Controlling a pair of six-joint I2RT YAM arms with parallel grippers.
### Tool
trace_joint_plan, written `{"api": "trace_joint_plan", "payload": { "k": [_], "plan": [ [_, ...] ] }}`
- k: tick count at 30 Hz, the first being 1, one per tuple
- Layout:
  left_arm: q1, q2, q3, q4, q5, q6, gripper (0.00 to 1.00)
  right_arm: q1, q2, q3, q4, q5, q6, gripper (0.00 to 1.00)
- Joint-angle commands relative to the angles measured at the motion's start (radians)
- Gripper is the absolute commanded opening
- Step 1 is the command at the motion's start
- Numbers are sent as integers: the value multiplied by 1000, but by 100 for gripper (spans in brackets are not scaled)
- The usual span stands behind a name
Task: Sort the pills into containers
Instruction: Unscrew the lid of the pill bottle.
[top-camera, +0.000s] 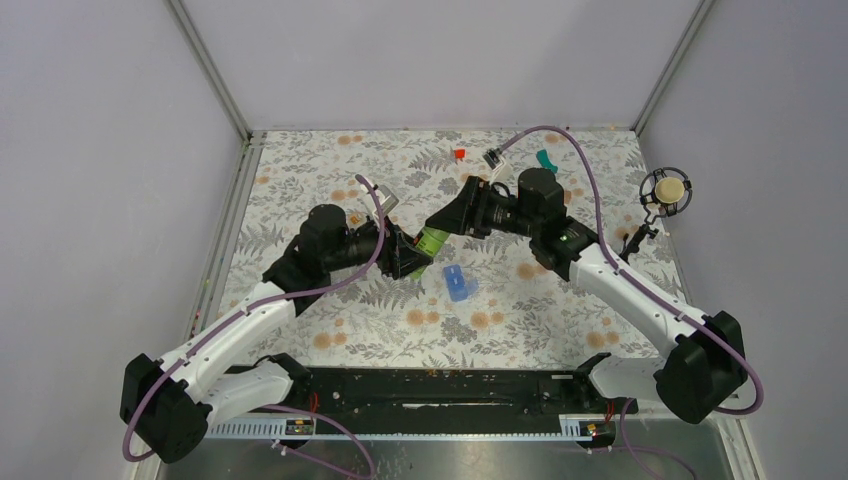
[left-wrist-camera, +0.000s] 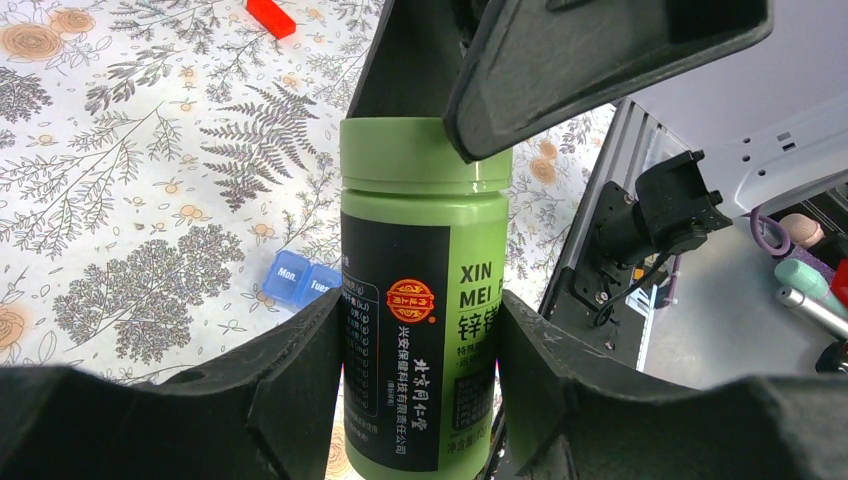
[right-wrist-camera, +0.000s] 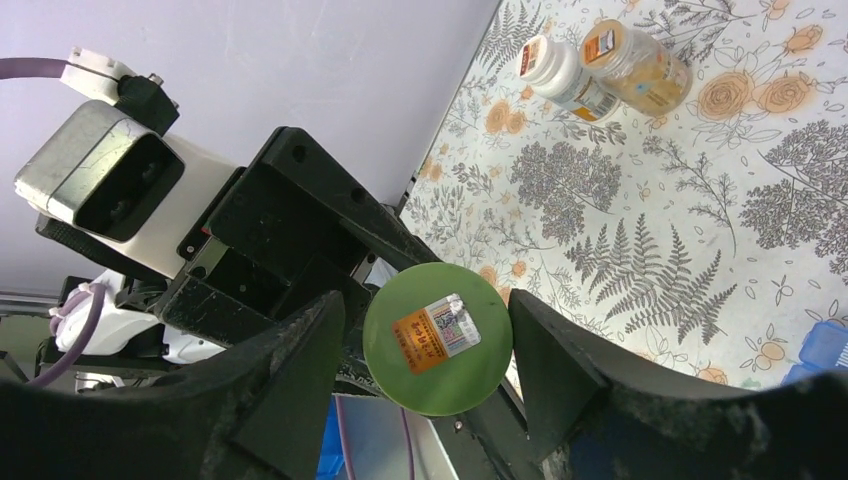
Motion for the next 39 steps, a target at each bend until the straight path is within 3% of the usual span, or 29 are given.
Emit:
{"api": "trace_joint_plan", "payload": {
  "k": [1, 6, 9, 13, 17, 22, 27, 28, 30, 31, 33, 37, 39],
  "plan": [
    [0, -7, 32, 99, -28, -4, 0, 12, -2, 1, 59, -74, 37, 67],
    [0, -2, 34, 97, -24, -2, 0, 12, -6, 5, 0, -66, -15, 65],
    [0, -7, 33, 97, -5, -5, 0, 10, -16, 4, -1, -83, -76, 50],
    [1, -23, 31, 104, 25, -10, 0, 10, -52, -21, 52, -126, -163, 38],
    [1, -16, 60, 80, 92, 1, 0, -8, -72, -28, 59, -256, -309, 35],
    [1, 1, 93, 25, 248, 47, 0, -36, -107, -80, 222, -547, -386, 40],
    [1, -25, 91, 14, 340, 84, 0, -37, -133, -28, 148, -654, -440, 32],
    [1, -32, 90, 14, 352, 91, 0, -37, -138, -18, 115, -653, -465, 34],
    [2, -45, 90, 16, 340, 96, 0, -38, -158, -4, 39, -535, -496, 80],
    [1, -49, 91, 16, 321, 96, 0, -37, -171, 2, 3, -429, -495, 93],
    [2, -53, 97, 4, 248, 89, 0, -36, -182, 27, -49, -221, -433, 99],
    [1, -61, 104, -2, 143, 83, 0, 9, -170, 78, -203, 88, -291, 99],
    [1, -64, 100, -2, 116, 86, 0, 59, -171, 60, -180, 179, -231, 100]
  ]
}}
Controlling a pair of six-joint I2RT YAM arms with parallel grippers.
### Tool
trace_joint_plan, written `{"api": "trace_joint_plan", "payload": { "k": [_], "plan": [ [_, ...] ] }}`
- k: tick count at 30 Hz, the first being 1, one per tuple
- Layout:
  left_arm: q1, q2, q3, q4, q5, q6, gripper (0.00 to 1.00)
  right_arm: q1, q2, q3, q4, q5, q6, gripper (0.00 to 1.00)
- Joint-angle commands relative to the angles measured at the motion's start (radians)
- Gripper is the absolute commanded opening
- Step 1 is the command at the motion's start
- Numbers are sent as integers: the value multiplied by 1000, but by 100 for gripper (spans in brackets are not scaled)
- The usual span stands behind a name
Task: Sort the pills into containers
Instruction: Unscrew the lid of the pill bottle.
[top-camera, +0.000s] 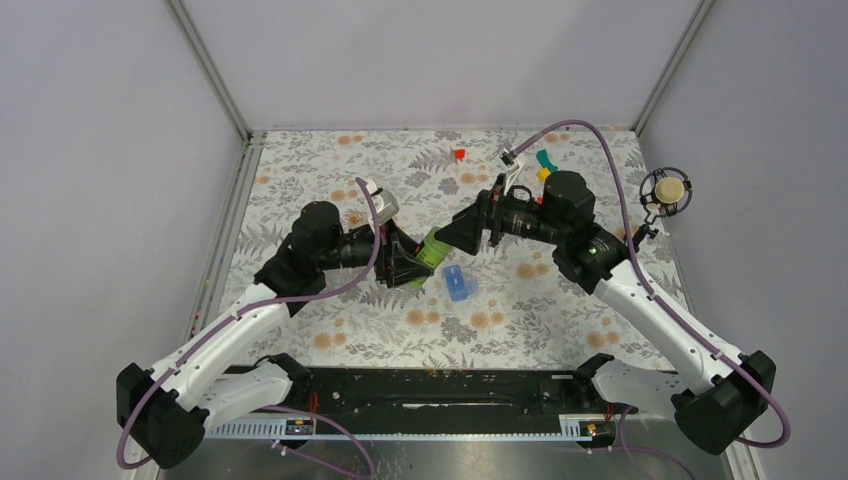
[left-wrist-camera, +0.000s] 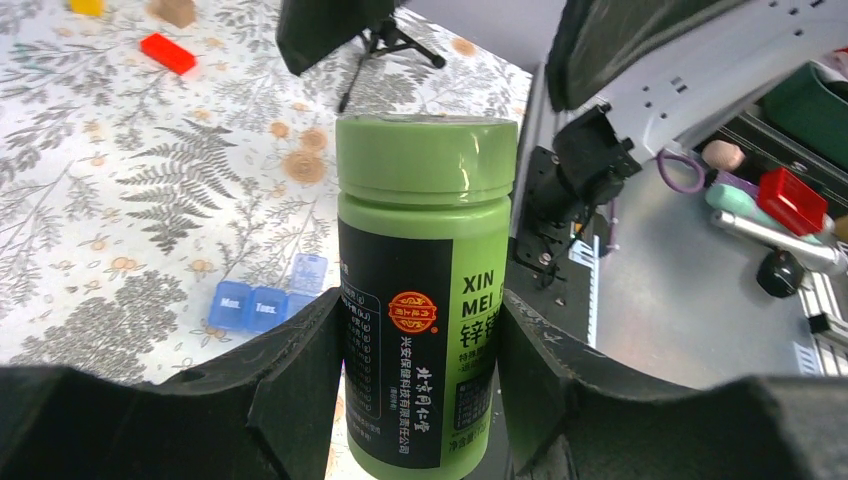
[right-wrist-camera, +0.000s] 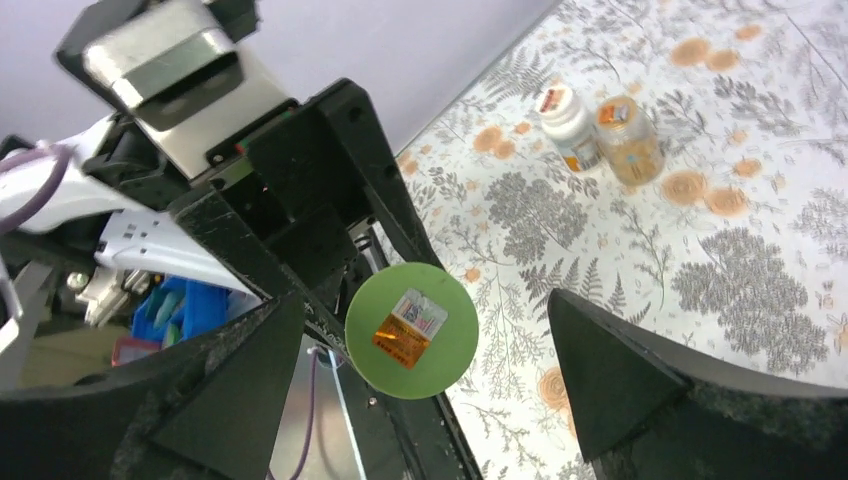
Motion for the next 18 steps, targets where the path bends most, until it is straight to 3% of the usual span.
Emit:
{"api": "trace_joint_plan", "payload": {
  "k": [1, 7, 11, 18],
  "plan": [
    [4, -33, 46, 46, -111, 14, 0, 94, -11, 14, -62, 334, 150, 100],
    [4, -25, 39, 46, -171, -2, 0, 137, 6, -13, 21, 392, 249, 100],
    [4, -21, 33, 55, -183, -13, 0, 142, 16, -11, 55, 353, 287, 98],
    [4, -22, 25, 83, -187, -32, 0, 143, 51, -3, 63, 309, 321, 86]
  ]
}}
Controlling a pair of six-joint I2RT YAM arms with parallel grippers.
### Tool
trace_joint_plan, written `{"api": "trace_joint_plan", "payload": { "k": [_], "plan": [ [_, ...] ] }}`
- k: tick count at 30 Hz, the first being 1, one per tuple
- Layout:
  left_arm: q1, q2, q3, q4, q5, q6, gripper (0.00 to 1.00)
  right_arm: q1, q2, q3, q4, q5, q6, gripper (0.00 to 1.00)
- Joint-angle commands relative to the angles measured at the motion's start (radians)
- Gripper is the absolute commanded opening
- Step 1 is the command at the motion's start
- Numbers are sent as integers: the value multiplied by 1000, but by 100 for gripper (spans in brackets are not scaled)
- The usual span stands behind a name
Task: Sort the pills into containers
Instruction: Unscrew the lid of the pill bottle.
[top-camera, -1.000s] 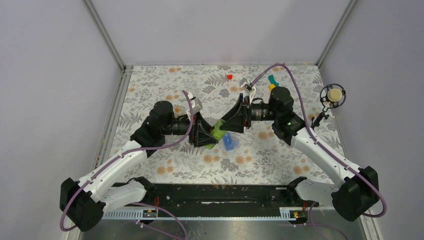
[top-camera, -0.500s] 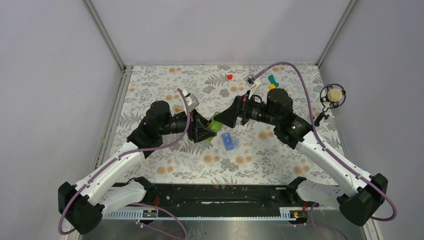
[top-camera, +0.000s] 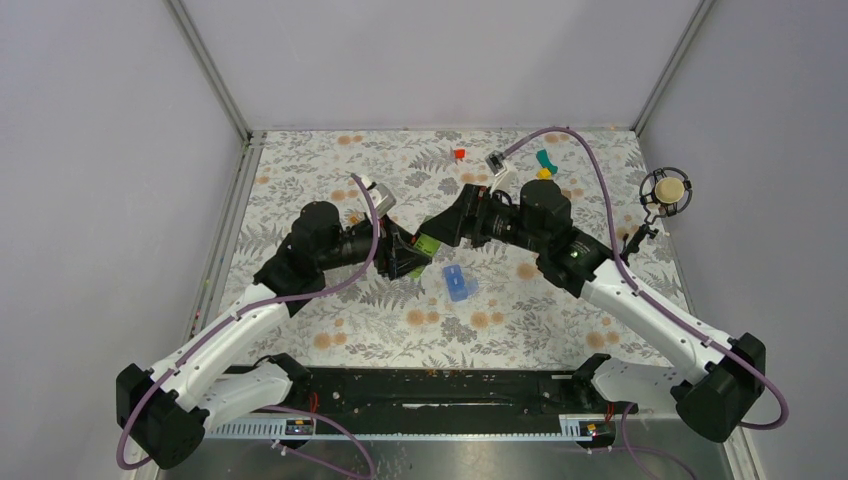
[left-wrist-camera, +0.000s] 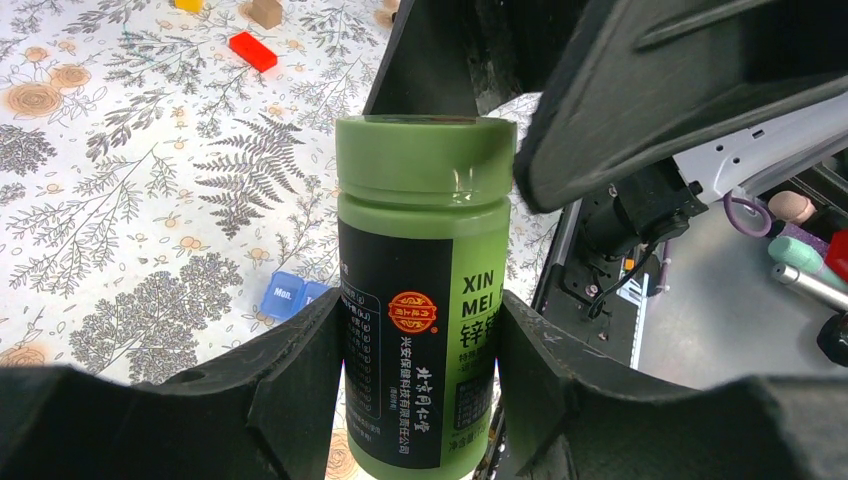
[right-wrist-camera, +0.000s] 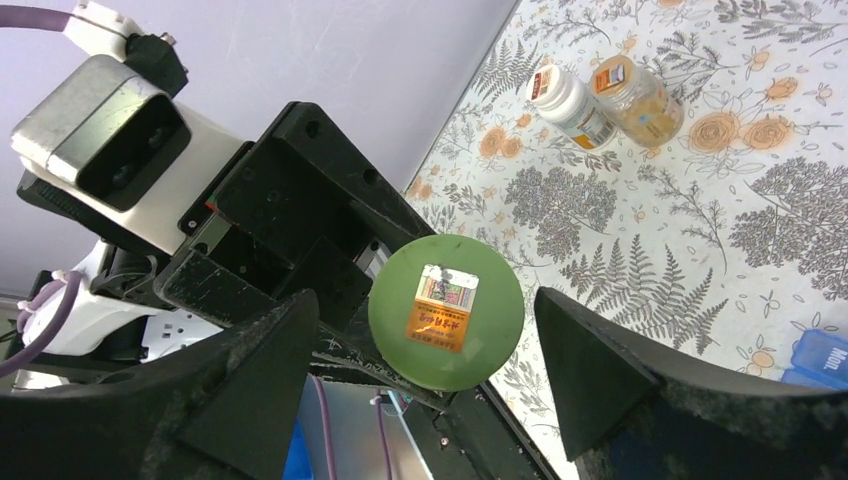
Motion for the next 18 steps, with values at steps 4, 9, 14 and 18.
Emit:
{"api": "trace_joint_plan", "payload": {
  "k": [4, 9, 14, 18],
  "plan": [
    [4, -18, 24, 90, -15, -19, 0, 9, 14, 5, 55, -9, 42, 64],
    [4, -43, 16, 82, 23, -19, 0, 5, -49, -65, 151, 48, -10, 41],
    [4, -91, 4, 84, 74, -28, 0, -44, -75, -71, 177, -224, -232, 37],
    [4, -114, 13, 61, 134, -11, 0, -119, -87, -92, 272, -537, -239, 36]
  ]
}}
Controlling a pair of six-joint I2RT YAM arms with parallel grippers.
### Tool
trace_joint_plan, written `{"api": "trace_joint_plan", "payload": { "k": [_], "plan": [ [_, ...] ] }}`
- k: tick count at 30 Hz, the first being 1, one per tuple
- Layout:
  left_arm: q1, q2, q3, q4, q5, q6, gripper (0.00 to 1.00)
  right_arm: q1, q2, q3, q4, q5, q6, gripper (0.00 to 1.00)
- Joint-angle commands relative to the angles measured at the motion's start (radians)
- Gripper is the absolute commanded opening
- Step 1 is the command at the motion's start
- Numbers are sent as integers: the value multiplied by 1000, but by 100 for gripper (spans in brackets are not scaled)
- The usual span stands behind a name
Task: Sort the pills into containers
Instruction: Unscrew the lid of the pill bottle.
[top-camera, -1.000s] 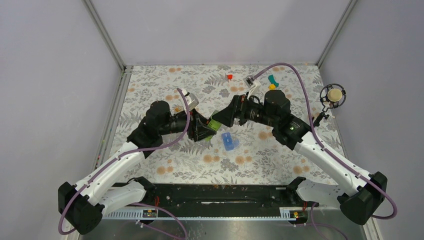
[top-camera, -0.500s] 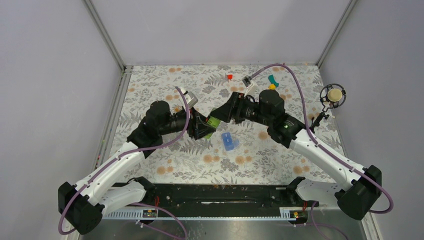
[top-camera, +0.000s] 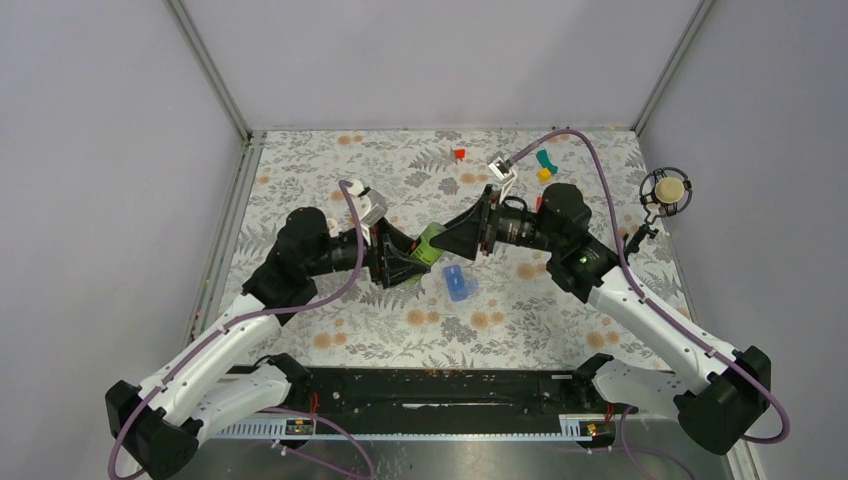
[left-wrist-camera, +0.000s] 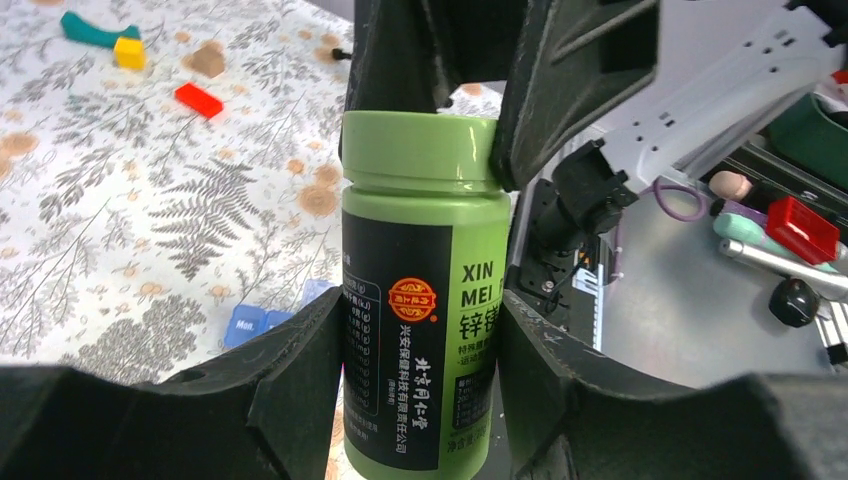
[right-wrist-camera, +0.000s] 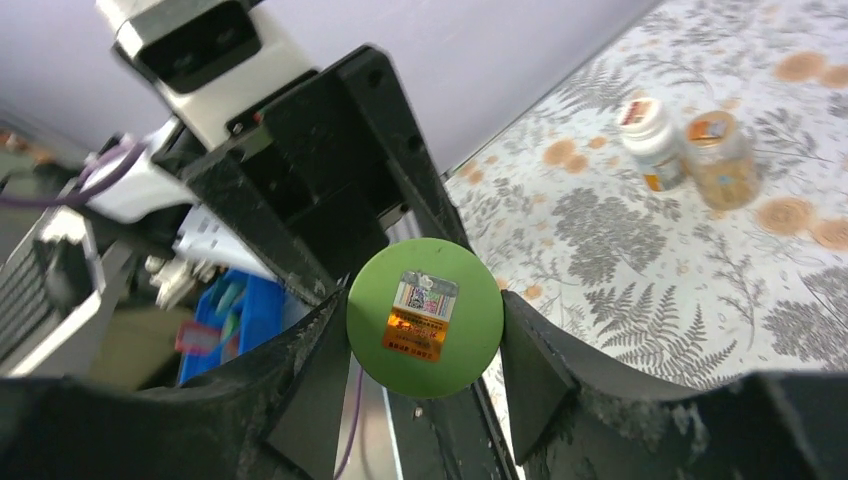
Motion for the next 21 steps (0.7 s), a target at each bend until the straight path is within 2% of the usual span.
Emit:
{"api": "trace_joint_plan", "payload": {
  "k": [1, 4, 5, 6, 7, 8, 9, 14, 21],
  "plan": [
    [9, -57, 17, 50, 74, 3, 0, -77, -52, -13, 109, -351, -119, 36],
    [9, -78, 21, 52, 113, 7, 0, -78, -62, 4, 98, -458, -138, 40],
    [8, -84, 24, 53, 119, 7, 0, -77, -62, 12, 80, -479, -158, 48],
    [9, -88, 23, 55, 124, 7, 0, -78, -63, 17, 63, -476, -176, 62],
    [10, -91, 25, 55, 124, 7, 0, -77, -68, 19, 48, -420, -176, 82],
    [9, -93, 25, 56, 119, 7, 0, -77, -74, 21, 35, -319, -157, 96],
    [9, -95, 25, 55, 113, 9, 0, -77, -74, 22, 36, -250, -128, 99],
    [9, -88, 19, 54, 61, 17, 0, -58, -24, 60, -34, 15, 73, 100],
    [9, -58, 15, 63, -37, 8, 0, 0, -21, 38, -14, 142, 209, 99]
  ]
}}
